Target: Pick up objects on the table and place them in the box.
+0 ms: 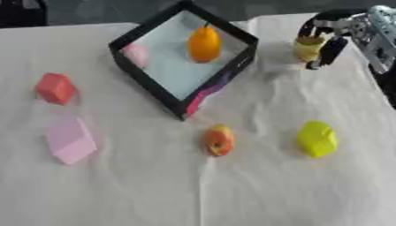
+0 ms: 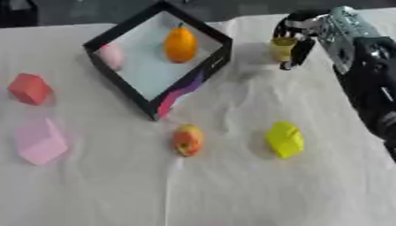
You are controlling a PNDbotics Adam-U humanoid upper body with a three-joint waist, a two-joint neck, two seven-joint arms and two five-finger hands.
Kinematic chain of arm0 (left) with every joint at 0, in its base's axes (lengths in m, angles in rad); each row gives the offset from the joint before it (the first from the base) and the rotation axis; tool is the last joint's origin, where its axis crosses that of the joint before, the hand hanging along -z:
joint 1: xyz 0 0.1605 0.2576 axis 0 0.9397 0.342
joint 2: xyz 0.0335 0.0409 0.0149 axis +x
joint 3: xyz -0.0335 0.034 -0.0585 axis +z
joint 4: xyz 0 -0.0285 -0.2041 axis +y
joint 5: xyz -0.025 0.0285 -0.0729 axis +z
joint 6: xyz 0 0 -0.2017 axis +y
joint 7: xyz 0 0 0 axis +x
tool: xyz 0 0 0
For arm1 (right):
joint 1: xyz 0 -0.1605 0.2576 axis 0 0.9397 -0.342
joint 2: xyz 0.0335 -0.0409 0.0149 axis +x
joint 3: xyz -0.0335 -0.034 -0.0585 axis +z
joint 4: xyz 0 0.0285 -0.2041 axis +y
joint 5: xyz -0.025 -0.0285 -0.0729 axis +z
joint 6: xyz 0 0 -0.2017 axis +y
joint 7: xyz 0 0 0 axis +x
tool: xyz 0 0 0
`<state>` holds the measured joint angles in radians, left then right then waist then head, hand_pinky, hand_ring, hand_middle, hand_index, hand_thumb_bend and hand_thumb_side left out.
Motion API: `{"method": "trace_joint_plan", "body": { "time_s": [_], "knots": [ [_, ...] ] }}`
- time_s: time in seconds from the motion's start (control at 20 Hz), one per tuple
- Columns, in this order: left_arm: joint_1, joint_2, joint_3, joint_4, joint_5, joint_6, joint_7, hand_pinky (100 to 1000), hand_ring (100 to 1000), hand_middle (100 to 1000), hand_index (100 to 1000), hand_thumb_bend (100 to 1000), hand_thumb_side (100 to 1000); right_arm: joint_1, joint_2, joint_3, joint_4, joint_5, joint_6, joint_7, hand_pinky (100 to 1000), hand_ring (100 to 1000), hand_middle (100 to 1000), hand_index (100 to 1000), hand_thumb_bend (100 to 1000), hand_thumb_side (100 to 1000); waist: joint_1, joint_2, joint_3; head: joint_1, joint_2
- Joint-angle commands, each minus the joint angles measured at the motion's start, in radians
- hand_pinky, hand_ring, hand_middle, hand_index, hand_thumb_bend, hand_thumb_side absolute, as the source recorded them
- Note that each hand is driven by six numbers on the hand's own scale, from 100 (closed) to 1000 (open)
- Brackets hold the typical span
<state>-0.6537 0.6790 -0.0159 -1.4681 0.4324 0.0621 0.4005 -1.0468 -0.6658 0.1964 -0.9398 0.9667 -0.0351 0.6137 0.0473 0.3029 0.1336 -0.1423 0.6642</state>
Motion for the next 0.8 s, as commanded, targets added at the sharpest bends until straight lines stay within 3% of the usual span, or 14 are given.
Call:
{"method": "trace_joint_plan", "body": {
  "time_s": [0.05,0.3,0.5,0.8],
  "knots": [
    [-0.02,0.025,0.012,-0.02,0.003,-0.002,-0.004,776,850,823,886,332,686,-0.017,-0.032,-0.02,-0.004,0.02,0.013,-0.023,846,834,810,857,454,100,0.013,-0.001,0.006,-0.006,-0.023],
    [-0.023,0.026,0.013,-0.027,0.006,-0.002,-0.006,777,852,823,885,324,690,-0.019,-0.042,-0.043,0.004,0.041,0.046,-0.082,840,821,802,852,435,100,0.014,0.016,0.017,-0.018,-0.039],
    [-0.023,0.025,0.012,-0.03,0.006,-0.001,-0.011,778,852,824,882,320,694,-0.026,-0.045,-0.05,0.02,0.065,0.059,-0.079,835,812,789,840,402,100,0.016,0.026,0.021,-0.02,-0.046],
    [-0.021,0.024,0.011,-0.027,0.006,-0.001,-0.014,779,854,825,883,315,697,-0.035,-0.049,-0.057,0.006,0.053,0.07,-0.099,783,722,668,742,336,100,0.018,0.031,0.018,-0.022,-0.042]
  ]
}}
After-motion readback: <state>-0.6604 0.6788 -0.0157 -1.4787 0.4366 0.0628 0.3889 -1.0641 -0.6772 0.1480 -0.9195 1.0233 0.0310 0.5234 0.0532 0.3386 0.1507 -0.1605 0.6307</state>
